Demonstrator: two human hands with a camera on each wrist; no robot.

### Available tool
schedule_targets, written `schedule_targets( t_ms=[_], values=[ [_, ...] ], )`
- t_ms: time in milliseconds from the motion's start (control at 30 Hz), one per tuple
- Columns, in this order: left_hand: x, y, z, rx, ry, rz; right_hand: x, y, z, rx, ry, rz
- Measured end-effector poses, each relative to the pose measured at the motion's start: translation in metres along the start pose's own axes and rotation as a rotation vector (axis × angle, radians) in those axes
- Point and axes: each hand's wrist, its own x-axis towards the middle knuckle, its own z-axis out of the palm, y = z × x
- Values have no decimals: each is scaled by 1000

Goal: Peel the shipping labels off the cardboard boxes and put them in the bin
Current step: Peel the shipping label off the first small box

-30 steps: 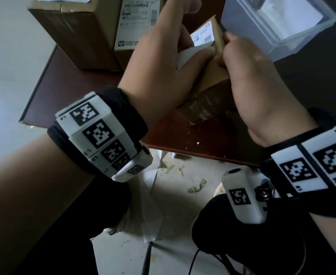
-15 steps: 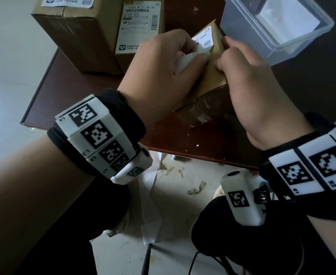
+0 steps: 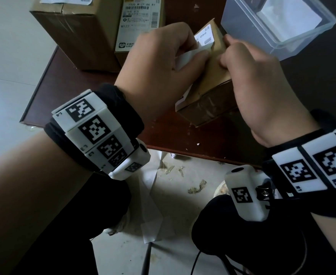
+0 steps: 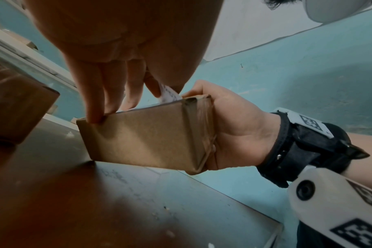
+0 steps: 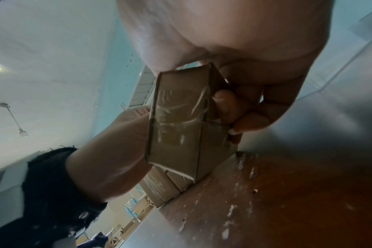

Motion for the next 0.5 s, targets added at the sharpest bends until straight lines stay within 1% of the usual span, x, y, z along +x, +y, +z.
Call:
schedule_targets(
  t_ms=[167,333,500],
  values=[
    [-2,1,-2,13,22,-6,-1,1,-1,55,-19,-16],
    [-2,4,-4,11,18,-25,-3,2,-7,33,-43,4],
    [-3,6,-3,33,37,-60,-6,-6,-3,14,-47,-29]
  ],
)
